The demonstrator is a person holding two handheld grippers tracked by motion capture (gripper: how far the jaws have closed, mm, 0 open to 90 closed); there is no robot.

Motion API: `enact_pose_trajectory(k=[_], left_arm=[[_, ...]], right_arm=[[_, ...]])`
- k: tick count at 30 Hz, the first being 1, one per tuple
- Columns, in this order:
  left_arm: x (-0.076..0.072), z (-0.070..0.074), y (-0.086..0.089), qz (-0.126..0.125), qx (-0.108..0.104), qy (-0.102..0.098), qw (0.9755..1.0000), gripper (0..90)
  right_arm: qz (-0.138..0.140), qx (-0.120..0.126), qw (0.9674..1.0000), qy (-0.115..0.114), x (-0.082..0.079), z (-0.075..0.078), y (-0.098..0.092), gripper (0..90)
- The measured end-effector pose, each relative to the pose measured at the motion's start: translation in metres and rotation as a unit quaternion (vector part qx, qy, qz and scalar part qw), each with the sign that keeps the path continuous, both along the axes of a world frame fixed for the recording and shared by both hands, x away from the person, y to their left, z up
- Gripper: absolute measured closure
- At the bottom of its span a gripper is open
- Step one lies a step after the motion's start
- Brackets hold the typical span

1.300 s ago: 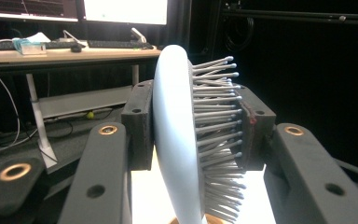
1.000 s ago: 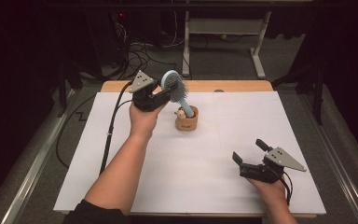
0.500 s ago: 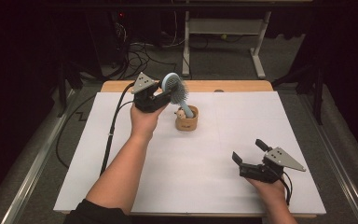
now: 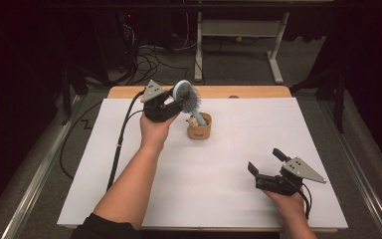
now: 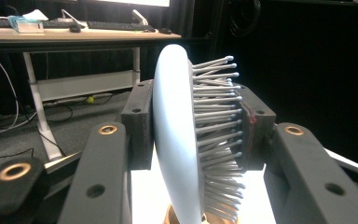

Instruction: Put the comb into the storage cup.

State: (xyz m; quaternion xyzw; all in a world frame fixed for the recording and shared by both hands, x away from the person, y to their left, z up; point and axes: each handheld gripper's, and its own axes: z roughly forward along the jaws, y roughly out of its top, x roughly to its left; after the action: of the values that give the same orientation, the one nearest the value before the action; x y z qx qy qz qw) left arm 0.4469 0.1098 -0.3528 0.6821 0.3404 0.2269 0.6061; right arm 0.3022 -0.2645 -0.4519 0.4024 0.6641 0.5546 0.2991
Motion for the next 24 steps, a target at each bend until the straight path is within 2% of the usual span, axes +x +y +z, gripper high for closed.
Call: enact_pose_trajectory(k=[24], left_arm=[[0.002, -0.013, -0.007, -0.002, -0.007, 0.006, 1.0000, 56.8]], right_arm=[[0.002, -0.002, 1.0000, -0.004, -0.001, 0.001, 0.001, 0.2]])
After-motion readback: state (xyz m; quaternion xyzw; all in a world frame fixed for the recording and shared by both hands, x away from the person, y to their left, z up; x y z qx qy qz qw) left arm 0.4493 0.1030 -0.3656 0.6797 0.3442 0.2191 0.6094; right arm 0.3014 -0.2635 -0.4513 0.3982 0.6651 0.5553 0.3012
